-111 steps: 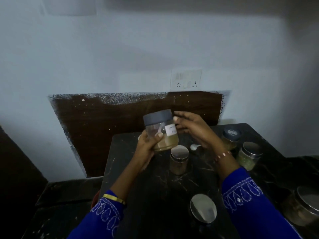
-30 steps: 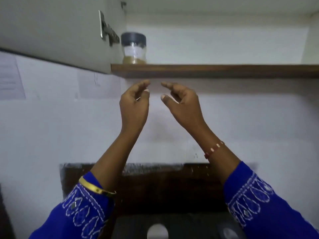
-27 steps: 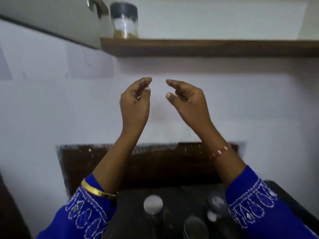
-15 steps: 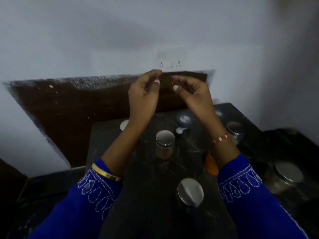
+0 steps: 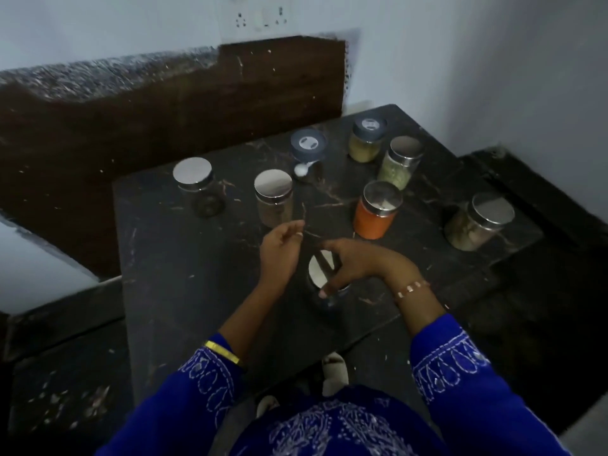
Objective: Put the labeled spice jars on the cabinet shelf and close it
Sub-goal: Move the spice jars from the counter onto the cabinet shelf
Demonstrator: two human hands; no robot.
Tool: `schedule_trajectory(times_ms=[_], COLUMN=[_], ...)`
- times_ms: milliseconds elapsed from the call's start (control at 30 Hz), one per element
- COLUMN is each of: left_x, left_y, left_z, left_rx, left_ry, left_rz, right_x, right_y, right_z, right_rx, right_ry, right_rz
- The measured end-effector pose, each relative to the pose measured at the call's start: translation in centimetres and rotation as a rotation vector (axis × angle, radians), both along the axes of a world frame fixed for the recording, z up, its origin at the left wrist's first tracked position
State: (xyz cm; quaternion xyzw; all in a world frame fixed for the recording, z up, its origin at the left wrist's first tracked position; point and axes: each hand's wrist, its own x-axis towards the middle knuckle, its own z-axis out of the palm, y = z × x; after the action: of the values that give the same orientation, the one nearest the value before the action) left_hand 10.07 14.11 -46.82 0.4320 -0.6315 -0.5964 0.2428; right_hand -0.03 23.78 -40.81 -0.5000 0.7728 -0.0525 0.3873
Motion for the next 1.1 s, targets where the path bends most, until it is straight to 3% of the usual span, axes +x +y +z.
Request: schedule_trajectory(times_ms=[133,300,633,800,867,1000,1100], left_x=[0.4,1.4,2.3,2.5,2.7,3.3,3.1], left_y=[0.6,0.5,-1.1,-1.3,-1.3,-0.8,-0.5], left_z=[-1.6,-2.7,-2.7,-2.8,-3.5,-5.2,-5.4], left_rx=[0.085,0.191,-0.022,0.092,0.134,0.012,0.022], left_ry=[-0.018,-0.026,-0.061,0.015,0.051,-0.095,-0.031], left_rz=[-0.005,-0.016,-0.174,-0.186,-0.123,0.019,-0.039], right_x=[1.0,1.1,-0.1,-1.1,-1.8,-2.8,-2.8], right_y=[-0.3,-1.0,-5.3,-4.6,-4.2,-4.0,-4.1], right_z=[-2.2,-4.0,-4.7,-4.6,-4.8,-5.2,-5.4], right_rx=[-0.026,-0.209,-0.281,-0.268,-0.256,-0.262,-0.28], right_ry=[0.175,0.212,0.225,-0.167,-0.205,-0.176,-0.37], right_rz=[0.046,-0.12,-0.358,-0.515,-0.518,-0.39,-0.409])
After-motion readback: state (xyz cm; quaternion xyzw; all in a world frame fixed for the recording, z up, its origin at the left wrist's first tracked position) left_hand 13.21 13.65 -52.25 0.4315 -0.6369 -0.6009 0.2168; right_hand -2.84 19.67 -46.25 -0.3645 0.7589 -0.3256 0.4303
